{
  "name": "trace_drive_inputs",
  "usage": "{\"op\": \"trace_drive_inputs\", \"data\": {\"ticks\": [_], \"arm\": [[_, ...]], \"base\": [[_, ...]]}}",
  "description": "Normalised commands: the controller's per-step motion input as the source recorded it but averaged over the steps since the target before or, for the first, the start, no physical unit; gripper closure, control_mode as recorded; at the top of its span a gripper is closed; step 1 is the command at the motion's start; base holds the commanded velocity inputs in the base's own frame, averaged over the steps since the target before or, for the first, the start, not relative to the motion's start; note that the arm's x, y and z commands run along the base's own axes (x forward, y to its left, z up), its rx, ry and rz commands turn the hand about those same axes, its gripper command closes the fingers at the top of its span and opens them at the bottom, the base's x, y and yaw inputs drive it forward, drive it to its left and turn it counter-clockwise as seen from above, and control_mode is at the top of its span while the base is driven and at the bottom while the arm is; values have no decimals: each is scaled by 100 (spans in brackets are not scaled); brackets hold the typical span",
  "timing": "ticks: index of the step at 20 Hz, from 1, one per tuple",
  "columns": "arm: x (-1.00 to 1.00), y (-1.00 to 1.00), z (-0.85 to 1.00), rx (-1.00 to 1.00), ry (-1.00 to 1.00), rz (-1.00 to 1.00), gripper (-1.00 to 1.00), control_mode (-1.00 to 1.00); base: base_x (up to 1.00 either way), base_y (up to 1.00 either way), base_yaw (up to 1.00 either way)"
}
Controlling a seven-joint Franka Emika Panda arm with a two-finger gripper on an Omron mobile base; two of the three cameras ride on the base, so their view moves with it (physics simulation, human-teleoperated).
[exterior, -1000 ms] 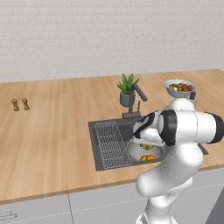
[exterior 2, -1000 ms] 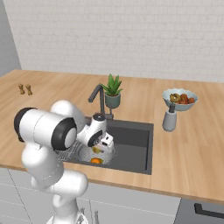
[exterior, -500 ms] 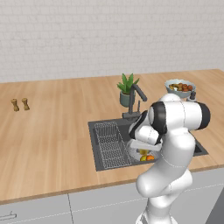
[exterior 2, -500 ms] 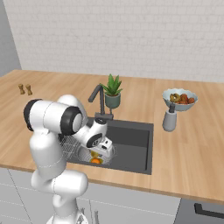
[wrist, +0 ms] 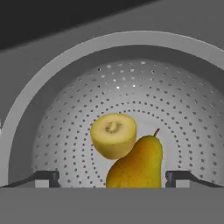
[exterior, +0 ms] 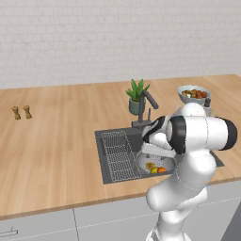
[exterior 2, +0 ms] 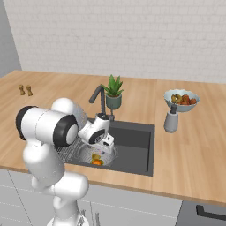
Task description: Put the colander in the sink, put the kiwi, pear, tangerine in the colander, and turn on the sink faucet and pour water over the colander.
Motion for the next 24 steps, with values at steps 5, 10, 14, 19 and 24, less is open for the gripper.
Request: {"op": "trace_drive_inputs", "data": {"ticks": [5,10,14,19,24], "arm": [[-7,-51,75,7,-4,0,-100,-100],[-2,-80,80,22,-5,0,-100,-100],[0,-42,64,25,-4,0,-100,-100],[9,-2,35,22,-11,0,-100,-100],[35,0,18,19,-13,0,-100,-100]], "base": [[0,0,0],[0,0,0],[0,0,0],[0,0,0],[0,0,0]]}}
